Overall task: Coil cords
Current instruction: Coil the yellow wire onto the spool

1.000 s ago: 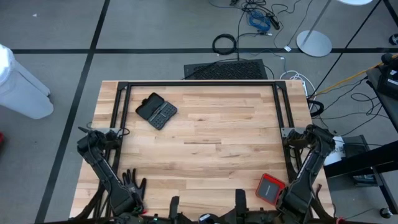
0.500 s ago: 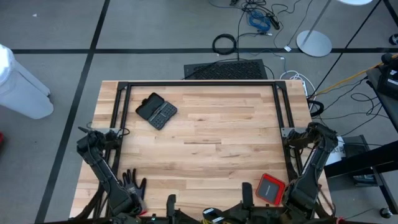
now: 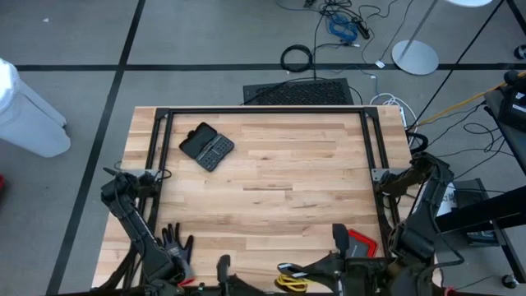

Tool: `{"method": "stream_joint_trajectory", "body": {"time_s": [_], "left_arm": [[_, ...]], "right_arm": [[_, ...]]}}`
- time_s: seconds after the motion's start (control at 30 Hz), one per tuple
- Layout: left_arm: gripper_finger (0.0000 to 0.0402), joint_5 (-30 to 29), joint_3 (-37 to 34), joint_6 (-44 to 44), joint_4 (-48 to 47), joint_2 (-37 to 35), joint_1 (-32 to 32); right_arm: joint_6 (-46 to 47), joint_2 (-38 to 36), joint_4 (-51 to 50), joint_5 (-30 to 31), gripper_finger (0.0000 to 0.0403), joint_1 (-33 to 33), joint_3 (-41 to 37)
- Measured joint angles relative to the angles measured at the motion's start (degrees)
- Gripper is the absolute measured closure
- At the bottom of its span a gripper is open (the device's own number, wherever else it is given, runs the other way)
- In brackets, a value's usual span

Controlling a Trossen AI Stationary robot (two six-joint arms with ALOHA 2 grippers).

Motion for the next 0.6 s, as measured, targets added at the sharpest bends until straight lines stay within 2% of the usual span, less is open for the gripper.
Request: {"method": "stream_joint_trajectory", "body": {"time_s": [0.2,0.3,0.6], "left_arm": [[0.0273,15.69,0.02,-13.74,-4.03,0.66,2.58],[0.0273,16.8,0.02,-17.08,-5.99,2.04,5.17],[0.0273,17.15,0.02,-19.31,-6.62,4.78,10.12]], "right_arm": [[-2.3,0.02,3.65,-0.02,0.0402,-0.13,0.0],[-2.84,0.0,4.53,-0.01,0.0402,-0.11,0.0],[-5.13,0.04,4.24,0.2,0.0402,0.84,0.0]]}}
